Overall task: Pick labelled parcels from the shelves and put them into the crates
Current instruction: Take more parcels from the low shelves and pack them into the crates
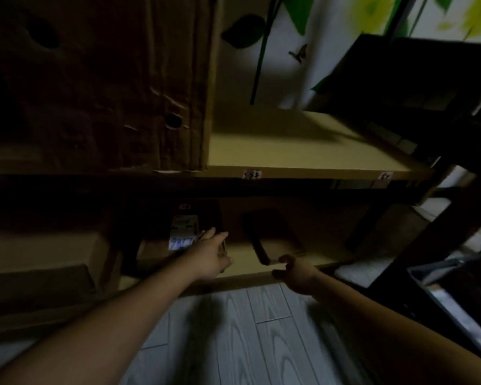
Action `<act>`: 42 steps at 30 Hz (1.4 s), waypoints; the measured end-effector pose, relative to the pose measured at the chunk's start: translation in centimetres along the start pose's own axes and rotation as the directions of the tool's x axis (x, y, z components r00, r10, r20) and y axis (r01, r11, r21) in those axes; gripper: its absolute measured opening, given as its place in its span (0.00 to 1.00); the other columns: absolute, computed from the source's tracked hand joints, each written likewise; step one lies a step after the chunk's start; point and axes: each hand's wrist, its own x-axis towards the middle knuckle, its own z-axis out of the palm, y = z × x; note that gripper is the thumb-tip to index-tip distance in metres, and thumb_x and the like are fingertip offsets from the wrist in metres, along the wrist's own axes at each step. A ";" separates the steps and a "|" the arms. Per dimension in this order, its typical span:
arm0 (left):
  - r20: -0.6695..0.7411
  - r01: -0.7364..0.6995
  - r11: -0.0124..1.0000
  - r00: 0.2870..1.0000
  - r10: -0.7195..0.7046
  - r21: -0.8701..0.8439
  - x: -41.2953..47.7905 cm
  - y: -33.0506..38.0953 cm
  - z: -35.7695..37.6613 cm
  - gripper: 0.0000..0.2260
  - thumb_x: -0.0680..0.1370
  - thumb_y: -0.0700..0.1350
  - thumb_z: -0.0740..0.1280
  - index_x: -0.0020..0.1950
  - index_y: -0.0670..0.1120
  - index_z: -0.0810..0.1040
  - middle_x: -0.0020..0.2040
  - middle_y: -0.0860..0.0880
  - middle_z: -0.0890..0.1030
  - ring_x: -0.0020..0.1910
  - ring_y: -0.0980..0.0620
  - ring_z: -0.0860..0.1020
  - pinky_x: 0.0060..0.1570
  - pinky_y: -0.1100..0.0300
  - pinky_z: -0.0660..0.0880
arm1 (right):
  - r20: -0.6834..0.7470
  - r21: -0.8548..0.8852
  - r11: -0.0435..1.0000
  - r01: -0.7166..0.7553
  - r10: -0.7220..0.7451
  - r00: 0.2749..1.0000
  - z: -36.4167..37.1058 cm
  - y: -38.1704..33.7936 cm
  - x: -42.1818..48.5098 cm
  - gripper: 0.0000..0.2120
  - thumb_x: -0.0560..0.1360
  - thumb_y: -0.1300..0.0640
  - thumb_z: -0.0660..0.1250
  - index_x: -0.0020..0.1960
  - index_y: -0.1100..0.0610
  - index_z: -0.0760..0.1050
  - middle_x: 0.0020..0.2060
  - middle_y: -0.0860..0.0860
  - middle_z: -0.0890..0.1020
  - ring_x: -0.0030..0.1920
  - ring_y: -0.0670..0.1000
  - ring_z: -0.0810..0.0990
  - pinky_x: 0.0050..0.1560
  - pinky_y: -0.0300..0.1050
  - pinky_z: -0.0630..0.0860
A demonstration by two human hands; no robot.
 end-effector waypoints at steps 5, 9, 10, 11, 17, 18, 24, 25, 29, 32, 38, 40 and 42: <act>0.058 0.061 0.997 0.996 -0.064 0.047 3.3 2.6 8.1 0.32 0.77 0.54 0.66 0.77 0.52 0.55 0.78 0.48 0.49 0.77 0.47 0.50 0.74 0.54 0.52 | -0.010 -0.008 0.997 0.079 -0.079 0.997 -1.1 7.5 5.3 0.20 0.79 0.54 0.65 0.69 0.55 0.68 0.58 0.53 0.76 0.47 0.46 0.76 0.41 0.36 0.72; 0.078 0.228 0.974 0.971 -0.225 -0.022 5.6 4.2 11.9 0.32 0.77 0.54 0.65 0.77 0.55 0.53 0.78 0.50 0.47 0.77 0.45 0.50 0.72 0.54 0.55 | 0.062 -0.099 0.978 0.181 -0.175 0.983 -2.9 10.9 9.5 0.12 0.80 0.53 0.62 0.62 0.52 0.72 0.55 0.51 0.77 0.52 0.49 0.77 0.54 0.46 0.77; 0.075 0.263 0.965 0.963 -0.260 -0.024 6.0 4.5 12.5 0.32 0.77 0.55 0.65 0.77 0.56 0.53 0.78 0.50 0.48 0.77 0.45 0.51 0.72 0.53 0.55 | 0.102 -0.137 0.966 0.219 -0.206 0.973 -3.2 11.3 10.3 0.12 0.80 0.52 0.62 0.62 0.51 0.72 0.58 0.51 0.76 0.54 0.50 0.77 0.56 0.47 0.77; 0.072 0.293 0.956 0.954 -0.290 -0.020 6.4 4.9 12.9 0.33 0.76 0.55 0.66 0.77 0.56 0.53 0.78 0.49 0.48 0.76 0.45 0.51 0.72 0.53 0.56 | 0.137 -0.148 0.958 0.245 -0.226 0.964 -3.5 11.6 11.0 0.13 0.80 0.51 0.62 0.64 0.50 0.71 0.60 0.52 0.75 0.55 0.50 0.77 0.58 0.48 0.77; 0.001 0.388 0.914 0.921 -0.391 -0.119 10.5 6.2 14.3 0.34 0.75 0.53 0.67 0.77 0.52 0.54 0.76 0.47 0.60 0.71 0.45 0.64 0.68 0.53 0.66 | 0.239 0.071 0.981 0.183 -0.195 0.951 -3.7 11.4 14.0 0.44 0.71 0.41 0.70 0.78 0.48 0.49 0.75 0.56 0.57 0.73 0.60 0.61 0.73 0.55 0.60; -0.022 0.375 0.912 0.923 -0.384 -0.168 11.3 6.4 14.6 0.34 0.75 0.52 0.67 0.77 0.53 0.54 0.75 0.47 0.63 0.69 0.46 0.67 0.66 0.54 0.68 | 0.254 0.096 0.986 0.133 -0.153 0.955 -3.4 11.2 14.4 0.49 0.70 0.39 0.70 0.79 0.48 0.43 0.77 0.57 0.51 0.75 0.62 0.55 0.75 0.56 0.54; 0.037 0.296 0.839 0.949 -0.314 -0.456 12.2 6.1 18.2 0.30 0.77 0.43 0.65 0.76 0.52 0.57 0.68 0.49 0.72 0.63 0.50 0.72 0.64 0.56 0.69 | 0.204 0.033 0.986 0.162 -0.166 0.965 -1.0 11.8 13.8 0.42 0.72 0.49 0.74 0.78 0.51 0.54 0.75 0.59 0.59 0.73 0.61 0.61 0.72 0.53 0.63; 0.019 0.292 0.832 0.947 -0.322 -0.471 11.5 5.7 18.6 0.30 0.77 0.43 0.66 0.76 0.53 0.57 0.69 0.50 0.71 0.65 0.50 0.72 0.66 0.55 0.69 | 0.193 0.056 0.983 0.175 -0.183 0.964 -0.8 12.1 12.7 0.38 0.73 0.51 0.72 0.77 0.51 0.55 0.74 0.59 0.61 0.71 0.60 0.65 0.68 0.50 0.67; -0.074 0.214 0.855 0.957 -0.280 -0.472 7.7 4.6 18.5 0.34 0.74 0.36 0.67 0.75 0.57 0.58 0.72 0.53 0.64 0.69 0.50 0.66 0.68 0.53 0.67 | 0.036 0.100 0.958 0.268 -0.272 0.962 -0.3 13.3 7.7 0.33 0.76 0.60 0.68 0.75 0.45 0.58 0.70 0.52 0.59 0.67 0.55 0.69 0.62 0.40 0.70; -0.229 0.047 0.892 0.959 -0.166 -0.449 5.6 3.9 17.6 0.33 0.75 0.36 0.67 0.72 0.62 0.60 0.72 0.58 0.63 0.70 0.54 0.66 0.68 0.51 0.68 | -0.143 0.142 0.924 0.355 -0.336 0.931 0.2 13.1 5.7 0.30 0.77 0.62 0.67 0.73 0.45 0.60 0.70 0.50 0.60 0.67 0.52 0.70 0.64 0.40 0.71; -0.526 -0.134 0.912 0.844 -0.099 -0.387 3.8 5.9 14.0 0.18 0.74 0.37 0.68 0.63 0.50 0.72 0.61 0.54 0.67 0.61 0.58 0.67 0.55 0.75 0.65 | -0.361 0.249 0.833 0.494 -0.393 0.845 -2.0 10.0 3.5 0.27 0.77 0.61 0.67 0.72 0.49 0.62 0.63 0.43 0.66 0.62 0.41 0.68 0.60 0.36 0.71; -0.496 -0.155 0.865 0.860 -0.120 -0.477 3.0 6.6 12.7 0.17 0.75 0.38 0.68 0.61 0.51 0.71 0.60 0.54 0.71 0.59 0.58 0.69 0.54 0.72 0.69 | -0.369 0.336 0.793 0.509 -0.386 0.845 -2.8 9.2 2.8 0.26 0.77 0.60 0.66 0.72 0.49 0.63 0.61 0.42 0.66 0.62 0.42 0.69 0.53 0.33 0.73; -0.437 -0.163 0.801 0.889 -0.133 -0.576 2.2 7.2 11.6 0.16 0.77 0.39 0.66 0.61 0.54 0.71 0.55 0.57 0.74 0.57 0.58 0.72 0.49 0.69 0.71 | -0.358 0.385 0.774 0.503 -0.377 0.854 -2.9 8.7 2.5 0.26 0.78 0.59 0.66 0.72 0.47 0.63 0.61 0.43 0.66 0.62 0.43 0.70 0.50 0.33 0.73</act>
